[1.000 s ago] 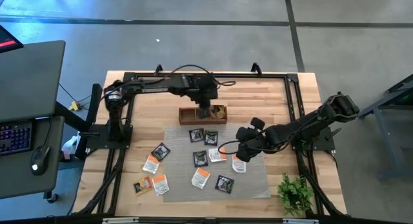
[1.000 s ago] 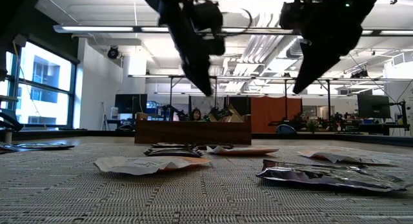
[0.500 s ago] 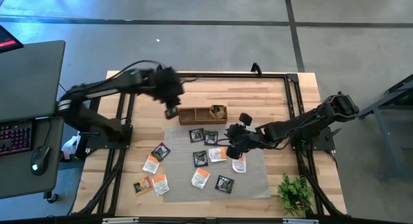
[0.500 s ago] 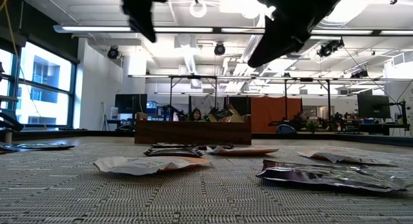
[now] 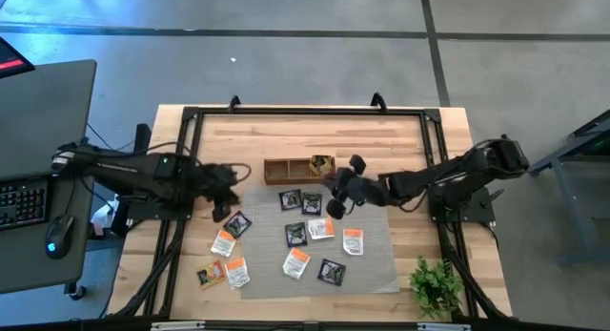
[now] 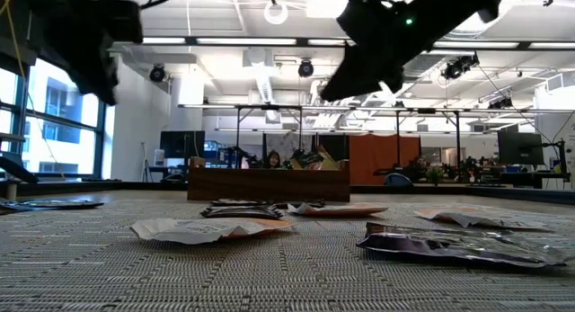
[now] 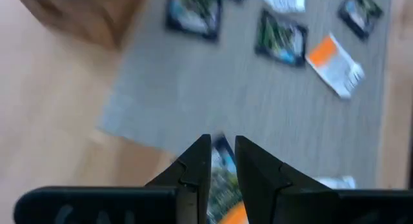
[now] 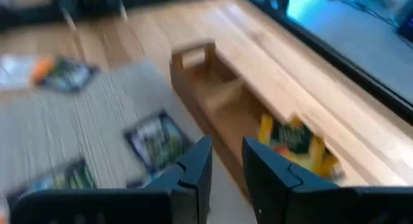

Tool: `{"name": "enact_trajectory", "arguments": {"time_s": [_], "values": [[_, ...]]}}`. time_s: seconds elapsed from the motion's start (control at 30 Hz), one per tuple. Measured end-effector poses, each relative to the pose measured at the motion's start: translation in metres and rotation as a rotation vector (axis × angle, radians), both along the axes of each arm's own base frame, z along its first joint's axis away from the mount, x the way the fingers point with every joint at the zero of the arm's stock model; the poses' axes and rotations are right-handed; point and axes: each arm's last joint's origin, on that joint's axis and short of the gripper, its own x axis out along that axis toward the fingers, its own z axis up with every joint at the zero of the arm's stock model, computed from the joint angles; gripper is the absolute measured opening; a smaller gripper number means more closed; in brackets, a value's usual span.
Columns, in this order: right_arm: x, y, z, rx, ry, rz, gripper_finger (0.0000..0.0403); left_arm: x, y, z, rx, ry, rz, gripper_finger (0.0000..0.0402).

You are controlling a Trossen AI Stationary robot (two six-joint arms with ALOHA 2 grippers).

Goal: Pick & Place Tea
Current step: Put the orange tea bag into the right section of the wooden organizer

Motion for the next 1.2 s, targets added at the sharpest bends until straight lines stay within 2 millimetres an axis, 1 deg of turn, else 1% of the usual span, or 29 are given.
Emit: {"name": "enact_trajectory", "arguments": {"time_s": [0.1,0.2,0.3,0.4,0.47,0.57,0.67,0.87,1.0,1.07,1.2], "values": [[0.003,-0.011,0.002,0.025,-0.101,0.053,0.0083,-0.003,-0.010,-0.011,-0.076,0.046,-0.064,0.0069],[0.002,-0.016,-0.001,0.042,-0.165,0.109,0.0083,0.000,-0.023,-0.016,-0.196,0.048,-0.154,0.0069],[-0.001,-0.017,-0.008,0.049,-0.157,0.132,0.0083,0.005,-0.038,-0.021,-0.282,0.084,-0.205,0.0069],[-0.005,-0.017,-0.015,0.054,-0.136,0.128,0.0083,0.004,-0.056,-0.026,-0.325,0.153,-0.229,0.0069],[-0.006,-0.017,-0.018,0.055,-0.126,0.129,0.0083,0.002,-0.069,-0.031,-0.354,0.214,-0.226,0.0069],[-0.006,-0.017,-0.018,0.055,-0.128,0.128,0.0083,-0.003,-0.087,-0.040,-0.390,0.325,-0.162,0.0069],[-0.006,-0.017,-0.018,0.059,-0.129,0.135,0.0083,-0.009,-0.100,-0.046,-0.395,0.401,-0.128,0.0069],[-0.006,-0.017,-0.017,0.088,-0.145,0.131,0.0083,-0.009,-0.110,-0.058,-0.400,0.505,-0.088,0.0069],[-0.006,-0.016,-0.017,0.094,-0.145,0.143,0.0083,-0.009,-0.115,-0.064,-0.379,0.529,-0.100,0.0069],[-0.006,-0.016,-0.017,0.094,-0.144,0.144,0.0083,-0.006,-0.117,-0.069,-0.362,0.528,-0.111,0.0069],[-0.006,-0.016,-0.017,0.092,-0.144,0.144,0.0083,-0.005,-0.121,-0.077,-0.360,0.606,-0.165,0.0069]]}}
